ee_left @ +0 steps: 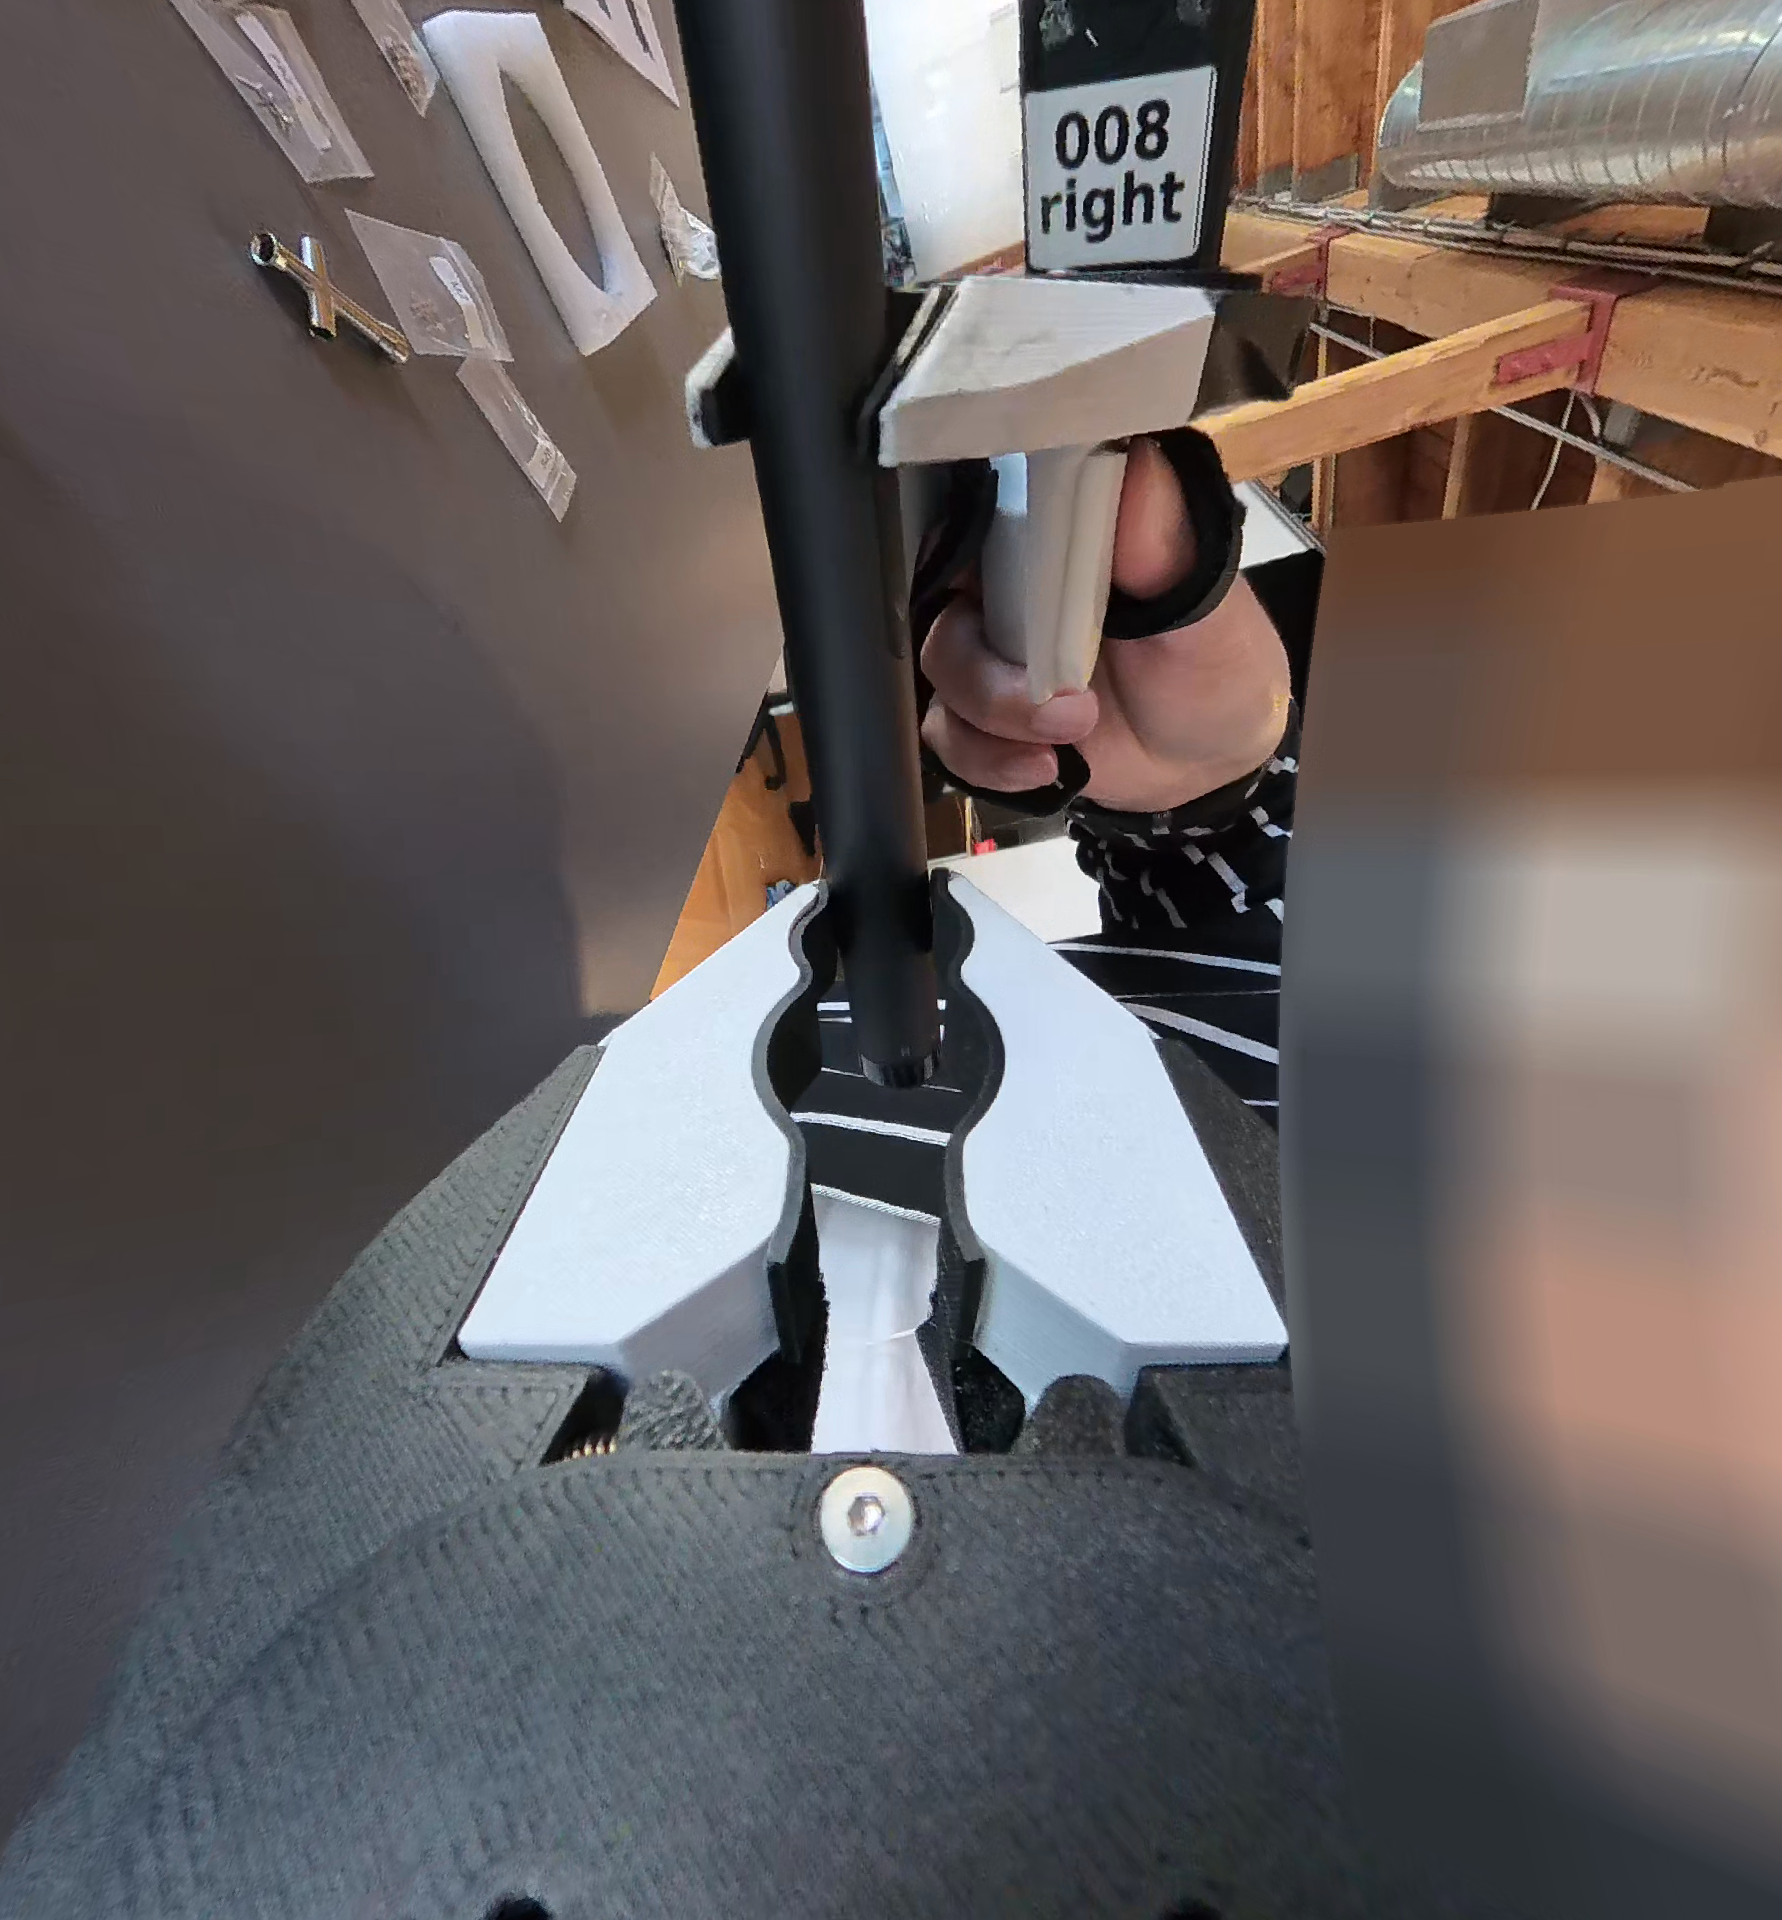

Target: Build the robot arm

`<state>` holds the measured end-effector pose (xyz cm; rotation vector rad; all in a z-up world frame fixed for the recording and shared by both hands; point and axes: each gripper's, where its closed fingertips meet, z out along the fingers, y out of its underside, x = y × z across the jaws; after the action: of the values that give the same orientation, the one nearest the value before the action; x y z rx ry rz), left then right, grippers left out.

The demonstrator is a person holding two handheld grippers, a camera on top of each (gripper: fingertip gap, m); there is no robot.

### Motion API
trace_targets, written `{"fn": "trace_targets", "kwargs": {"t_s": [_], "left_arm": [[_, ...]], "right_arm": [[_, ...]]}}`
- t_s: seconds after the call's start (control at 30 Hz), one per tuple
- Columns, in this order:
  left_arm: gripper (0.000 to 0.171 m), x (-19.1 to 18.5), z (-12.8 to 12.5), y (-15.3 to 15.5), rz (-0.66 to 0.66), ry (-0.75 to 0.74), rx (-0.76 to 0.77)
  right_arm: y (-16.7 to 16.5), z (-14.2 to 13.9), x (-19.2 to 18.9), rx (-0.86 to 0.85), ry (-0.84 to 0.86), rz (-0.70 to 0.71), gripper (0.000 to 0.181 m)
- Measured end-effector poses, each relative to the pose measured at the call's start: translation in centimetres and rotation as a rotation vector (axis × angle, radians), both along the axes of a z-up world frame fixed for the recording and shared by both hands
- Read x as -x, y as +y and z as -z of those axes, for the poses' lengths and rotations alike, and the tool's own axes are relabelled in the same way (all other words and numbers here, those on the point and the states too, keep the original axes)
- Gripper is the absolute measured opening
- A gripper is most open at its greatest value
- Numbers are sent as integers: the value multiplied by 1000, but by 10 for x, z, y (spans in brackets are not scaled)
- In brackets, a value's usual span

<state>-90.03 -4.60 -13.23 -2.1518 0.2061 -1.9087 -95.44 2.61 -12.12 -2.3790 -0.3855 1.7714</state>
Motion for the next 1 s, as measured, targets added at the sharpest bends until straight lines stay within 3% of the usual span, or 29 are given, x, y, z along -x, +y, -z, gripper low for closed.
{"fn": "trace_targets", "kwargs": {"t_s": [0.63,1.0], "left_arm": [[17,3,2,3,27,0,3],[17,5,1,4,27,2,1]], "right_arm": [[9,-3,1,0,30,55,22],[5,3,4,-106,-111,1,18]]}}
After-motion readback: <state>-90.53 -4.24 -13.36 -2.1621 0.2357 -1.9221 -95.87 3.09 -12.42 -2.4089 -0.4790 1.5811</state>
